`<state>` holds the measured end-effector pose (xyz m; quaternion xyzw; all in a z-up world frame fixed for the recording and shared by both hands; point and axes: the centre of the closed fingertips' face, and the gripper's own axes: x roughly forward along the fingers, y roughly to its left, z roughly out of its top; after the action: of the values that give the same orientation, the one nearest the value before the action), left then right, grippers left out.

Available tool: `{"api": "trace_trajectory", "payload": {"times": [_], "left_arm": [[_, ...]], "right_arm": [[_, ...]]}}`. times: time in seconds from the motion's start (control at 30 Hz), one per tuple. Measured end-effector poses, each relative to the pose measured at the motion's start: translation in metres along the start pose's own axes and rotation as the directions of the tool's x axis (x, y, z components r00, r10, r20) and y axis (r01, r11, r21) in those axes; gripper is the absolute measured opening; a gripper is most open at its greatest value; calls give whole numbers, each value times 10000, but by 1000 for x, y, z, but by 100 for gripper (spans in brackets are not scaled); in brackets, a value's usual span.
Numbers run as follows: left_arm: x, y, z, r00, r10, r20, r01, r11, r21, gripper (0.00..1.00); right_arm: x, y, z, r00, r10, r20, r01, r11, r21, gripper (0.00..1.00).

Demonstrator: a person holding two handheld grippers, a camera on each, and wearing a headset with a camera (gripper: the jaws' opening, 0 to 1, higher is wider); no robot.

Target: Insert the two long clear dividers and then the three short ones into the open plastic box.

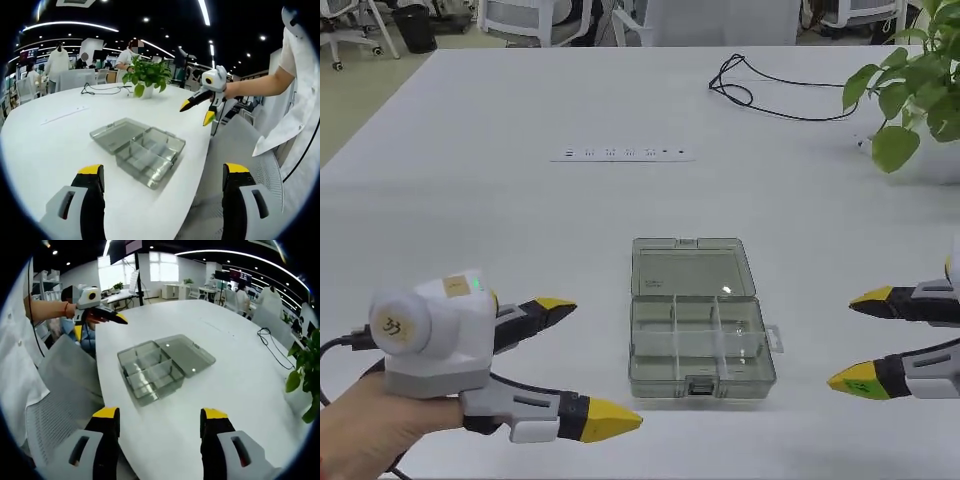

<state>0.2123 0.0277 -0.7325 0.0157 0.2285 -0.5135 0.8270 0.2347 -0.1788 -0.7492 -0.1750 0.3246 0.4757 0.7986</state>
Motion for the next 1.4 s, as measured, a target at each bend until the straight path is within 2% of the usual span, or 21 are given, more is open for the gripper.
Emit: {"api": "trace_trajectory", "payload": {"times": [0.4, 0.63, 0.93, 1.4], "left_arm": [[-4, 6, -13, 9991, -32, -433, 42, 9997, 225, 100], [0, 12, -19, 9977, -70, -674, 95, 9993, 371, 100], [4, 20, -24, 9968, -69, -798, 92, 9996, 282, 100], [9, 25, -28, 9950, -72, -999, 107, 9994, 343, 100]], "right_arm": [[7, 5, -1, 9999, 111, 119, -113, 9998, 181, 77], [11, 1, -9, 9999, 149, 44, -150, 9997, 193, 82], [9, -2, -17, 9999, 141, 9, -141, 9997, 214, 86], [13, -1, -18, 9996, 264, 27, -264, 9996, 99, 91]]}}
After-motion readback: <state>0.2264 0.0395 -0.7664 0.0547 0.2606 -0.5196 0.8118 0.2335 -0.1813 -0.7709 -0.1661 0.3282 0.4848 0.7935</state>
